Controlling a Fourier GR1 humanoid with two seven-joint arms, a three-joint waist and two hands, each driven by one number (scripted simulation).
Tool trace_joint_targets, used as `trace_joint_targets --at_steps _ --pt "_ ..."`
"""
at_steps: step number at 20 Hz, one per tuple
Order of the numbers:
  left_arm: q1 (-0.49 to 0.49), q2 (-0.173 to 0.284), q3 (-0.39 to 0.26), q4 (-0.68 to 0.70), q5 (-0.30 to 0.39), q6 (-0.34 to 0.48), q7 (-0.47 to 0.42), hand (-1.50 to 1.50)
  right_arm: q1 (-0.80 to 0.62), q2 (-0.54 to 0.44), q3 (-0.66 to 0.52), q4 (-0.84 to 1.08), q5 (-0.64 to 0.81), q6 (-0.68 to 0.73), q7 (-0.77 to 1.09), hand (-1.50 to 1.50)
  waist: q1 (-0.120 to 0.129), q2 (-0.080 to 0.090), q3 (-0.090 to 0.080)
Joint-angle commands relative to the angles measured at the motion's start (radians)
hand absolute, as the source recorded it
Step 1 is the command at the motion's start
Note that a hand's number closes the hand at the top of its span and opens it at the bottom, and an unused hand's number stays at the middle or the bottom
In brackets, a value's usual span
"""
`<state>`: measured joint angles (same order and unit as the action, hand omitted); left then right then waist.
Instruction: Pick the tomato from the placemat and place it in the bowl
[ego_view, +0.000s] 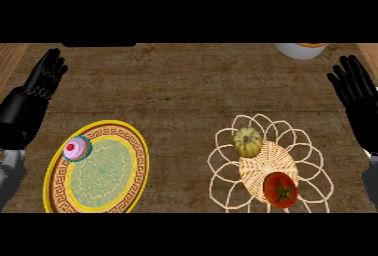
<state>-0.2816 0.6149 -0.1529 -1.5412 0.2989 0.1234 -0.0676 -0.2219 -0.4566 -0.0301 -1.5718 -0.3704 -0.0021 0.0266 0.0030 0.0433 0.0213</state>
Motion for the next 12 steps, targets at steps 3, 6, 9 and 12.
trace_joint_targets --at_steps 3,6,9,12 --pt "0.039 -0.042 -0.014 0.028 -0.080 0.110 0.036 0.00 0.039 -0.002 0.019 0.017 -0.157 0.327 -0.159 1.50 -0.003 -0.041 -0.017" --pt "0.026 -0.027 0.029 0.050 -0.089 0.164 0.068 0.00 0.039 -0.019 0.067 -0.030 -0.234 0.562 -0.263 1.50 0.007 -0.041 -0.011" --pt "0.060 -0.085 -0.005 0.070 -0.102 0.200 0.087 0.00 0.142 -0.009 -0.165 0.170 -0.018 0.265 -0.496 -1.50 -0.018 -0.033 -0.015" --pt "0.030 -0.083 -0.020 0.031 -0.121 0.212 0.150 0.00 0.188 -0.054 -0.156 0.224 -0.053 0.558 -0.731 -1.50 -0.011 -0.039 -0.015"
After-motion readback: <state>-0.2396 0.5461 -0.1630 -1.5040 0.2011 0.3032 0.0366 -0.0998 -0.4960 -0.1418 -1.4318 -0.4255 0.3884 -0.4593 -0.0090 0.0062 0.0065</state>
